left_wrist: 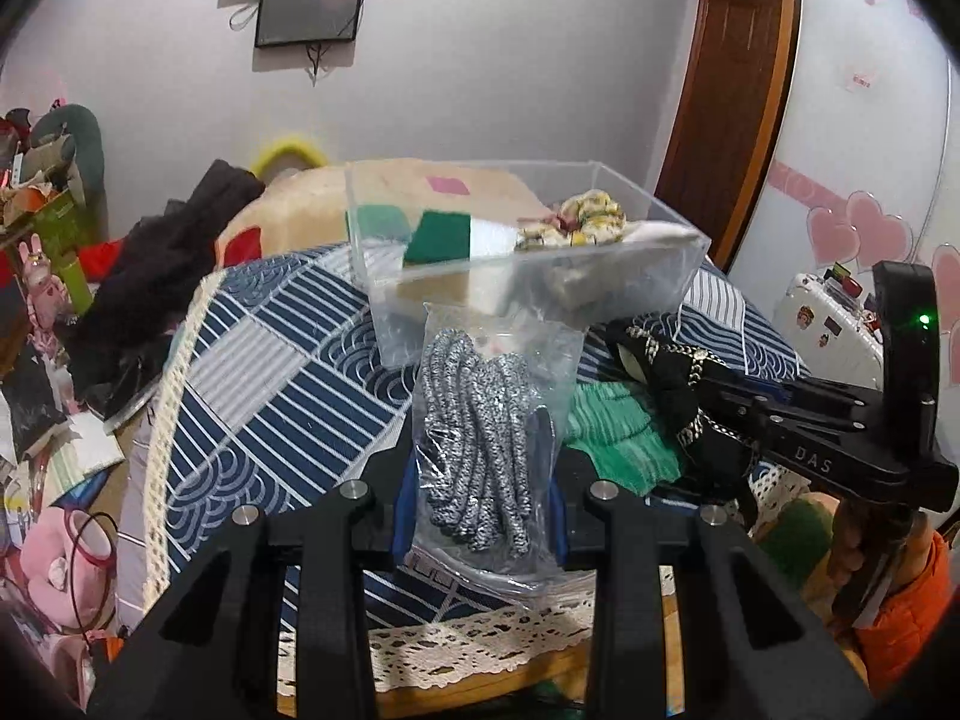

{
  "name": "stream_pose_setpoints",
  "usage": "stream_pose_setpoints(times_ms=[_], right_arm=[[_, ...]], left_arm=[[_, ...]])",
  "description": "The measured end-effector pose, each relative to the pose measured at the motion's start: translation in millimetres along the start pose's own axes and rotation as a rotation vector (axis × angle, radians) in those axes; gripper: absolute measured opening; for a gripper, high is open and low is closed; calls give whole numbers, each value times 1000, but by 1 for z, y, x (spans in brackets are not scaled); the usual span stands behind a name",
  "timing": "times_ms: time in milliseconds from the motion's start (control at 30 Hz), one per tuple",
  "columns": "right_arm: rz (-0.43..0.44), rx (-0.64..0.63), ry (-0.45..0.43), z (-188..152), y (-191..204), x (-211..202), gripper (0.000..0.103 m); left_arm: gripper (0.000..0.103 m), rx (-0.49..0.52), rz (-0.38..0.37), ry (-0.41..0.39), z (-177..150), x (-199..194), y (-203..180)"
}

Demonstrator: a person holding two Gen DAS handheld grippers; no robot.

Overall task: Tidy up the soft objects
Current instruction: 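Grasp the bag of grey cords with the left tool while the right tool grasps the black chain bag, then lower the cord bag and black chain bag into the clear box with both tools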

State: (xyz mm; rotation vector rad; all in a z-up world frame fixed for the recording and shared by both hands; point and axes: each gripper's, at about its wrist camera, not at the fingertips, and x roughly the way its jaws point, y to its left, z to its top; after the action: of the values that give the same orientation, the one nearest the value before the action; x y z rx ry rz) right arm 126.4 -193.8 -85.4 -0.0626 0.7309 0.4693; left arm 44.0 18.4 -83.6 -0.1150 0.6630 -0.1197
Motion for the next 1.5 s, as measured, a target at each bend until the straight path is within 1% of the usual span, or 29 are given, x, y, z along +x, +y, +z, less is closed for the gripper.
stream_pose_setpoints(times_ms=[67,267,367,467,667,800,933,1067,1233,1300,1433,1500], right_arm=[[-17,-15,-32,2,3,-11,16],[-27,-22,-134,14,1,-48,16],[-30,-28,-180,24,0,-61,16],[-37,-34,-215,36,1,-66,16],[-32,-55,-247,52,7,-57,16],[-21,-65,-237,65,9,-41,16],[-3,-59,-230,77,11,-26,16],[-21,-74,-225,89,15,-14,16],[-42,-84,-196,104,19,6,16],[-53,-95,-179,106,23,15,16],[-102,-130,-148,110,30,28,16],[-109,-142,-124,112,32,36,16]], left_arm=[[34,2,8,-21,5,-5,1],[34,-1,31,-78,23,-18,7],[34,-8,30,-99,33,-20,11],[34,-10,20,-115,43,-19,11],[34,21,34,-130,59,-9,4],[34,26,40,-118,67,5,3],[34,25,31,-101,79,22,5],[34,21,20,-66,90,42,8],[34,12,16,-22,102,71,12],[34,13,18,-15,105,79,12],[34,22,26,-4,110,92,11],[34,27,36,6,113,100,10]])
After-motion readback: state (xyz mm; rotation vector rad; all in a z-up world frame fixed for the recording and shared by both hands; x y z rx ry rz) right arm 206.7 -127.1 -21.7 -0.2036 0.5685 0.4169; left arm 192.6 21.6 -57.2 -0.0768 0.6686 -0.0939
